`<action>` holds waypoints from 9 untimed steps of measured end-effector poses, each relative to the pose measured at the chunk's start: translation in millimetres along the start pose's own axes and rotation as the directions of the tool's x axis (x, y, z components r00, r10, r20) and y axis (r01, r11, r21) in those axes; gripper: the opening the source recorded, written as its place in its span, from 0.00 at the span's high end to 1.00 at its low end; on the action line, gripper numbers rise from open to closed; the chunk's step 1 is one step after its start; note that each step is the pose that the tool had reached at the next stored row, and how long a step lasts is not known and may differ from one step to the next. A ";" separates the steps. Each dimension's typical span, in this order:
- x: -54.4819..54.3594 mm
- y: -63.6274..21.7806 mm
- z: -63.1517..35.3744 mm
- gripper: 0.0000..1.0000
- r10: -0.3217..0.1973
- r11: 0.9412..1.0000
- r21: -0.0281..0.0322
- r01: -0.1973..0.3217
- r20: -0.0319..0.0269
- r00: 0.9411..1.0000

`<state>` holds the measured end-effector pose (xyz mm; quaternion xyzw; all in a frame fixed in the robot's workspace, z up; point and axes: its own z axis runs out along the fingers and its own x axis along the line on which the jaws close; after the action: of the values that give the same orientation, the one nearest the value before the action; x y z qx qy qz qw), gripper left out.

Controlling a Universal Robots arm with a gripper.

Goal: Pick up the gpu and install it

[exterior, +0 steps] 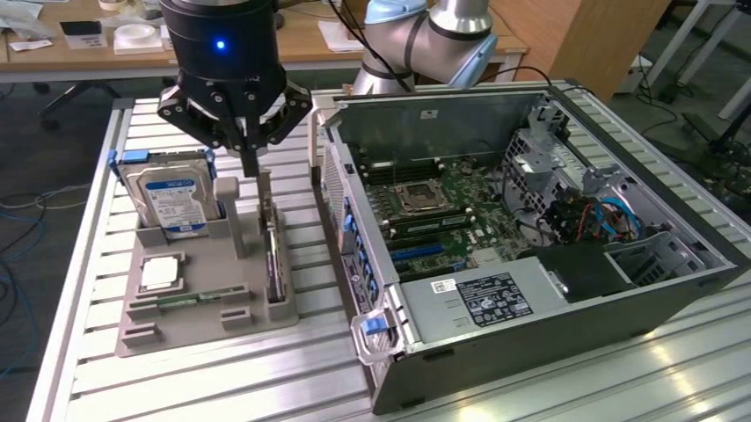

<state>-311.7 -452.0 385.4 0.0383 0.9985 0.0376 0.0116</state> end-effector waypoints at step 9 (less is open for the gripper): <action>0.0 -0.3 0.0 0.89 0.001 1.000 -0.022 -0.001 -0.002 1.000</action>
<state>-311.7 -452.3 385.4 0.0385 0.9980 0.0485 0.0109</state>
